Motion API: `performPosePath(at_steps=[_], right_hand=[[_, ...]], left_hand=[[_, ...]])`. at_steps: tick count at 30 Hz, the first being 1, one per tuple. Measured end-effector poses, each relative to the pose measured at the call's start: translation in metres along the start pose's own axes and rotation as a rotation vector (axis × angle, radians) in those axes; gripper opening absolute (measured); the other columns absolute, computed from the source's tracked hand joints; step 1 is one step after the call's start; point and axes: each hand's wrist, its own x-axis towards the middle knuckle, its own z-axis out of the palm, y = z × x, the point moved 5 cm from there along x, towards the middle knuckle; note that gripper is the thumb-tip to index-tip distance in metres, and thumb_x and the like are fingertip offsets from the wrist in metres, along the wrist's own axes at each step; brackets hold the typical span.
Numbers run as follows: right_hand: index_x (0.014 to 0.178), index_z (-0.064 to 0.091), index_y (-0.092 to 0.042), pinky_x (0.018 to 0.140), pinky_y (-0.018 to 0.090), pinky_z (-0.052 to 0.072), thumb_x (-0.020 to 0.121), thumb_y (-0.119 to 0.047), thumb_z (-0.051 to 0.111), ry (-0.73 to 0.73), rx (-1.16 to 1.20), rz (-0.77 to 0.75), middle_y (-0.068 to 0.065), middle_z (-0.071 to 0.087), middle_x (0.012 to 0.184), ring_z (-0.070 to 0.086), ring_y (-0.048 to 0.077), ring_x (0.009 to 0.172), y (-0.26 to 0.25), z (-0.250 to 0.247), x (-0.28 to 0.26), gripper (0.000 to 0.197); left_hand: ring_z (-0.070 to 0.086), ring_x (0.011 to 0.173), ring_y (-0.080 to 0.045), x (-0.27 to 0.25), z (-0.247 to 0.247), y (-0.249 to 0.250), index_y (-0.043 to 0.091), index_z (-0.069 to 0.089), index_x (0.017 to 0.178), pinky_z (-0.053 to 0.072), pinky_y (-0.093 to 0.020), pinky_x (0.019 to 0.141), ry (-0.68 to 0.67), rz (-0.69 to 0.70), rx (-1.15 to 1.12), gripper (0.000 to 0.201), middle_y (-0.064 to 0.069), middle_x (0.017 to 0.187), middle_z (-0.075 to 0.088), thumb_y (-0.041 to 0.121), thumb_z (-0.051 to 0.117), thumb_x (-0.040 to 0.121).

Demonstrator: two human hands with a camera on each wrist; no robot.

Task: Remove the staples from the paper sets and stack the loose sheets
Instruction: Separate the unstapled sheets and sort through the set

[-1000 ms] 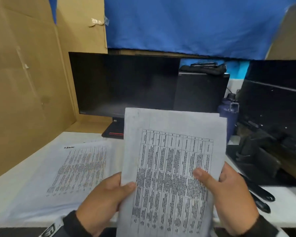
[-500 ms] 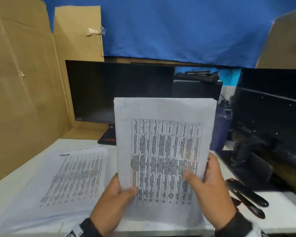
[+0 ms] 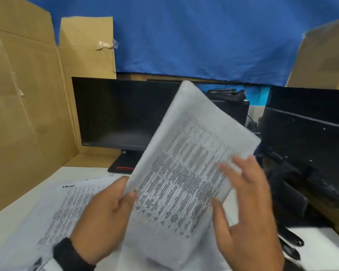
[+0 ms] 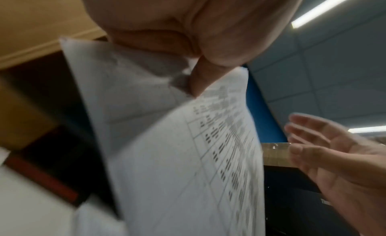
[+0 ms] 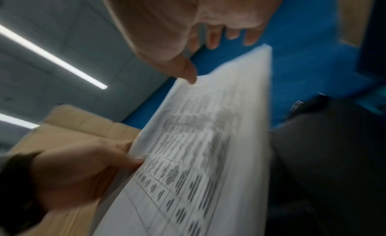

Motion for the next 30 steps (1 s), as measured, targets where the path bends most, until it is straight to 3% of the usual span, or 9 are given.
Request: performPosePath(at_steps=[5, 7, 9, 12, 15, 17, 22, 26, 30], right_hand=[[0.142, 0.053, -0.02, 0.117, 0.066, 0.023, 0.084, -0.011, 0.063, -0.168, -0.315, -0.427, -0.001, 0.056, 0.146, 0.035, 0.031, 0.148, -0.036, 0.016, 0.007, 0.059], [0.118, 0.07, -0.023, 0.109, 0.055, 0.04, 0.069, -0.013, 0.073, -0.224, -0.372, -0.396, -0.006, 0.073, 0.108, 0.066, 0.024, 0.118, -0.033, 0.021, 0.016, 0.05], [0.086, 0.069, -0.03, 0.069, 0.032, 0.052, 0.057, -0.014, 0.072, -0.286, -0.379, -0.335, -0.011, 0.064, 0.074, 0.066, 0.018, 0.07, -0.029, 0.021, 0.024, 0.033], [0.077, 0.062, -0.028, 0.044, 0.029, 0.041, 0.065, -0.014, 0.052, -0.31, -0.342, -0.183, -0.008, 0.058, 0.067, 0.058, 0.021, 0.057, -0.021, 0.011, 0.032, 0.021], [0.087, 0.067, -0.031, 0.057, 0.028, 0.053, 0.081, -0.015, 0.07, -0.206, -0.147, 0.029, -0.012, 0.068, 0.073, 0.063, 0.01, 0.063, -0.003, -0.007, 0.034, 0.017], [0.085, 0.07, -0.035, 0.065, 0.02, 0.05, 0.088, -0.021, 0.072, -0.174, 0.05, 0.24, -0.014, 0.071, 0.073, 0.065, 0.007, 0.068, 0.016, -0.014, 0.031, 0.015], [0.085, 0.076, -0.025, 0.066, 0.035, 0.053, 0.092, -0.014, 0.068, -0.169, 0.486, 0.669, -0.005, 0.078, 0.076, 0.073, 0.01, 0.066, 0.032, -0.008, 0.012, 0.016], [0.097, 0.068, -0.024, 0.073, 0.023, 0.05, 0.098, -0.012, 0.058, -0.134, 0.596, 0.796, -0.016, 0.077, 0.08, 0.07, -0.005, 0.071, 0.039, 0.009, -0.002, 0.015], [0.108, 0.062, -0.022, 0.064, 0.002, 0.045, 0.1, -0.006, 0.052, -0.087, 0.656, 0.777, -0.026, 0.074, 0.084, 0.066, -0.015, 0.075, 0.052, 0.022, -0.009, 0.02]], left_hand=[[0.062, 0.09, -0.013, -0.006, -0.011, 0.061, 0.039, 0.036, 0.107, 0.054, -0.033, 0.077, -0.196, 0.21, 0.653, 0.006, 0.012, 0.09, 0.058, 0.037, 0.039, 0.102], [0.061, 0.098, -0.017, -0.009, -0.006, 0.068, 0.039, 0.036, 0.116, 0.054, -0.036, 0.083, -0.236, 0.247, 0.777, 0.022, 0.011, 0.105, 0.061, 0.028, 0.04, 0.098], [0.059, 0.1, -0.019, -0.008, -0.009, 0.07, 0.038, 0.043, 0.117, 0.052, -0.037, 0.085, -0.175, 0.279, 0.859, 0.025, 0.012, 0.106, 0.063, 0.026, 0.043, 0.096], [0.063, 0.111, -0.022, -0.004, -0.027, 0.062, 0.044, 0.054, 0.125, 0.051, -0.049, 0.087, 0.133, 0.359, 0.69, 0.045, 0.014, 0.114, 0.065, 0.04, 0.071, 0.083], [0.032, 0.15, -0.023, -0.003, -0.044, 0.031, 0.049, -0.001, 0.157, 0.032, -0.059, 0.115, 0.315, 0.105, 0.316, 0.124, 0.008, 0.162, 0.029, 0.042, 0.087, 0.07], [0.031, 0.15, -0.02, 0.002, -0.036, -0.001, 0.049, -0.015, 0.156, 0.031, -0.05, 0.12, 0.289, -0.065, -0.022, 0.135, 0.009, 0.164, 0.026, 0.037, 0.087, 0.068], [0.066, 0.124, -0.029, -0.008, 0.026, -0.037, 0.021, 0.057, 0.135, 0.056, -0.039, 0.1, -0.212, -0.263, -0.659, 0.04, 0.0, 0.123, 0.076, 0.01, 0.063, 0.098], [0.074, 0.109, -0.019, -0.006, 0.033, -0.027, 0.037, 0.075, 0.109, 0.054, -0.046, 0.1, -0.034, -0.175, -0.639, 0.031, 0.004, 0.113, 0.08, 0.013, 0.057, 0.102], [0.072, 0.109, -0.015, -0.003, 0.035, -0.026, 0.039, 0.071, 0.114, 0.053, -0.049, 0.101, 0.069, -0.074, -0.564, 0.023, 0.009, 0.113, 0.078, 0.027, 0.059, 0.098]])
